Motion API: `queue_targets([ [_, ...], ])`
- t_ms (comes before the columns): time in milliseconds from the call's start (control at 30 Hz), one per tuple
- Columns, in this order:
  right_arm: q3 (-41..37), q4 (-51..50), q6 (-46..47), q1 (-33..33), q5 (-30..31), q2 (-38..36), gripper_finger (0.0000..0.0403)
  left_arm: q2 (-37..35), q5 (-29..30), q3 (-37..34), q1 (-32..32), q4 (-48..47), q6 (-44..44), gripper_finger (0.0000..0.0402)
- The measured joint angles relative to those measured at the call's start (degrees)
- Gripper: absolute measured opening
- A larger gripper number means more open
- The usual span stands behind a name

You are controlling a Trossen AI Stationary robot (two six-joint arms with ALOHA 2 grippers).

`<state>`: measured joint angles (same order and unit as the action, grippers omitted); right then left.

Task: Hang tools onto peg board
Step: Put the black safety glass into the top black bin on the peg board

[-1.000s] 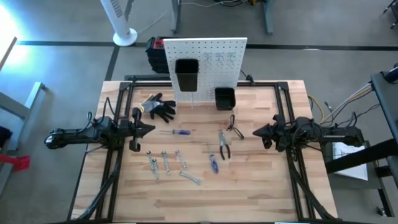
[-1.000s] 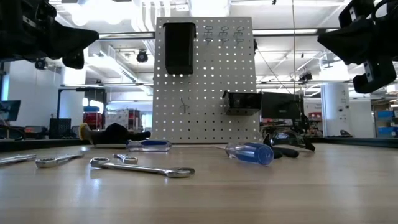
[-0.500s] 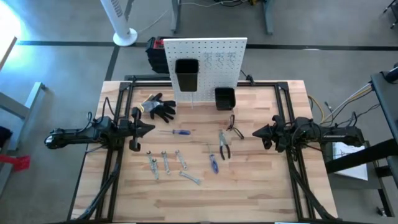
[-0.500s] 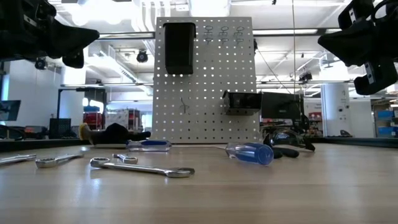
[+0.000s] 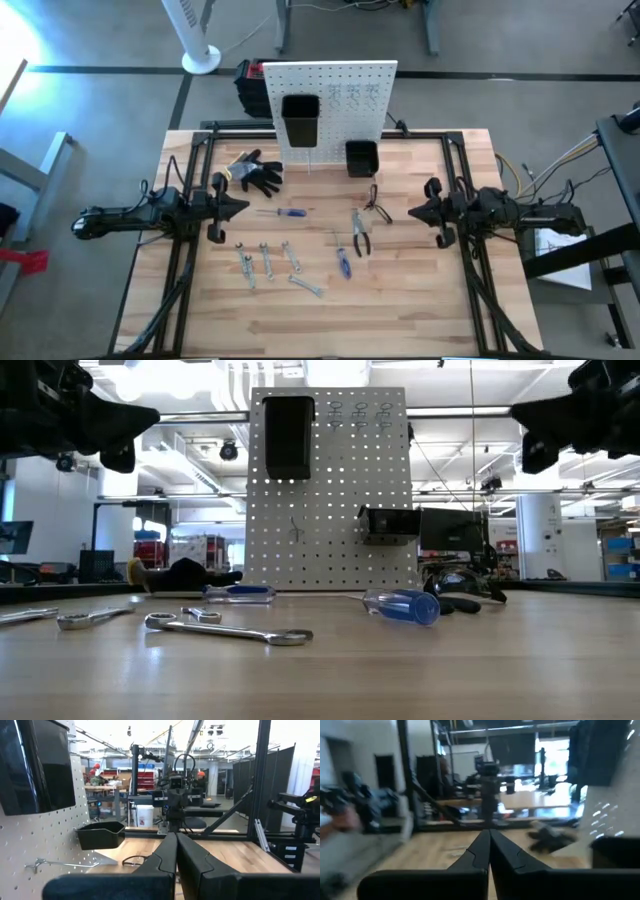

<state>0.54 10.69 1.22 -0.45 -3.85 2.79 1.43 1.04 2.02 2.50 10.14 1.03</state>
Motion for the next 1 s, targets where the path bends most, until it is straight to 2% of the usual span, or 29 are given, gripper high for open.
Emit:
queue_targets([
  [167,0.0,0.2,-20.0,0.0,1.0,0.0,0.0000,0.0,0.6,0.0,0.0,0.1,1.5,0.0000],
  [300,0.0,1.4,-42.2,0.0,1.0,0.0,0.0000,0.0,1.5,0.0,0.0,1.0,3.0,0.0000],
  [400,0.0,1.6,-55.7,0.0,1.0,0.0,0.0000,0.0,1.5,0.0,0.0,2.5,3.7,0.0000],
  [500,0.0,1.6,-65.3,0.0,0.9,0.0,0.0000,0.0,1.5,0.0,0.0,2.6,5.6,0.0000],
  [567,0.0,1.6,-68.3,0.0,-1.3,0.1,0.0000,0.0,1.6,0.0,0.0,2.7,6.9,0.0000],
  [600,0.0,1.5,-66.5,0.1,-3.9,0.2,0.0000,0.0,1.6,0.0,0.0,2.6,7.4,0.0000],
  [667,0.0,1.3,-56.8,0.1,-10.7,0.5,0.0000,0.0,1.7,0.0,0.0,2.7,8.4,0.0000],
  [800,0.0,7.5,-25.0,0.1,-20.4,1.5,0.0000,0.0,2.6,0.0,0.1,3.8,12.7,0.0000],
  [867,0.0,13.9,-8.3,0.0,-18.9,1.6,0.0000,0.4,0.8,0.0,0.0,4.8,13.9,0.0000],
  [933,0.0,18.4,7.1,0.0,-13.1,1.6,0.0000,1.3,0.0,0.0,0.0,5.3,14.4,0.0000],
  [1000,0.0,20.1,18.6,0.0,-7.5,1.5,0.0000,2.7,0.9,0.0,0.0,6.1,14.3,0.0000],
])
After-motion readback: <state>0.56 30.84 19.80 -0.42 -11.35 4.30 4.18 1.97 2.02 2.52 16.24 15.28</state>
